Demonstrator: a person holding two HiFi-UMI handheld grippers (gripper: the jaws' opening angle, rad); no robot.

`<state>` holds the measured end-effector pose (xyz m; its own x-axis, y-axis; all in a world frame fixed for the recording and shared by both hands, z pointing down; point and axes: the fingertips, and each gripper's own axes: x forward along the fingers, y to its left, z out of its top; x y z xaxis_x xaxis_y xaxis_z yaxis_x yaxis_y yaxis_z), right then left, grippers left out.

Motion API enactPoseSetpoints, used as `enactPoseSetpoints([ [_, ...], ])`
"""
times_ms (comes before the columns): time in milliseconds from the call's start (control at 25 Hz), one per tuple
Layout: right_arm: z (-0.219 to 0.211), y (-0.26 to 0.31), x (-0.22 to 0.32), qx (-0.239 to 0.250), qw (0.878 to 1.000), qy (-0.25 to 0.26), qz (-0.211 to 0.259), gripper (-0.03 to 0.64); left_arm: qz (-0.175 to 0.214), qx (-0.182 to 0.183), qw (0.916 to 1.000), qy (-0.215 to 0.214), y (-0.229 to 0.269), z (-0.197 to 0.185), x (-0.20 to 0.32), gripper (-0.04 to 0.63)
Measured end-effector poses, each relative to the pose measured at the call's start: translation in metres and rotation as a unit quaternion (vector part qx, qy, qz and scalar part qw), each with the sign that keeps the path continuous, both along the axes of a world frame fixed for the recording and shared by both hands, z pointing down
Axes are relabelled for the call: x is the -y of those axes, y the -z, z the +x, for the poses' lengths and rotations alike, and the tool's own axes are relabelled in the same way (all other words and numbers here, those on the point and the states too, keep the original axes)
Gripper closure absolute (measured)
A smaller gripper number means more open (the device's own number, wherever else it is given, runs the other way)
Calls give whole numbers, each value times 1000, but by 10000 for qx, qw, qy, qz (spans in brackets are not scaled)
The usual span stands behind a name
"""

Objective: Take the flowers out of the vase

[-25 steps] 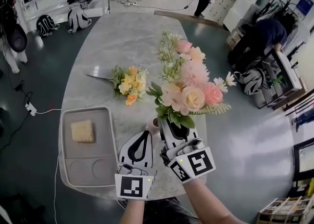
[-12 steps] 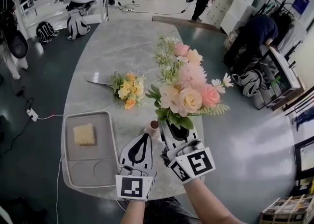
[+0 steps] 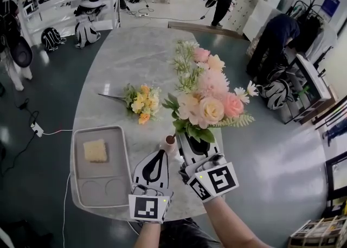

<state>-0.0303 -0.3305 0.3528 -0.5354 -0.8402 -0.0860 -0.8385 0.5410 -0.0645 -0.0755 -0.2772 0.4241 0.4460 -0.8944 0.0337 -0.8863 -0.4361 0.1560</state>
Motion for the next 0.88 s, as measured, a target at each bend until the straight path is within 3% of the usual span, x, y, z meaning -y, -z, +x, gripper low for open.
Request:
enactPoseSetpoints([
  [880,-1,12,-3,-98,9998,13,151,551,70,-7,9999,83,8,-9,-4,581],
])
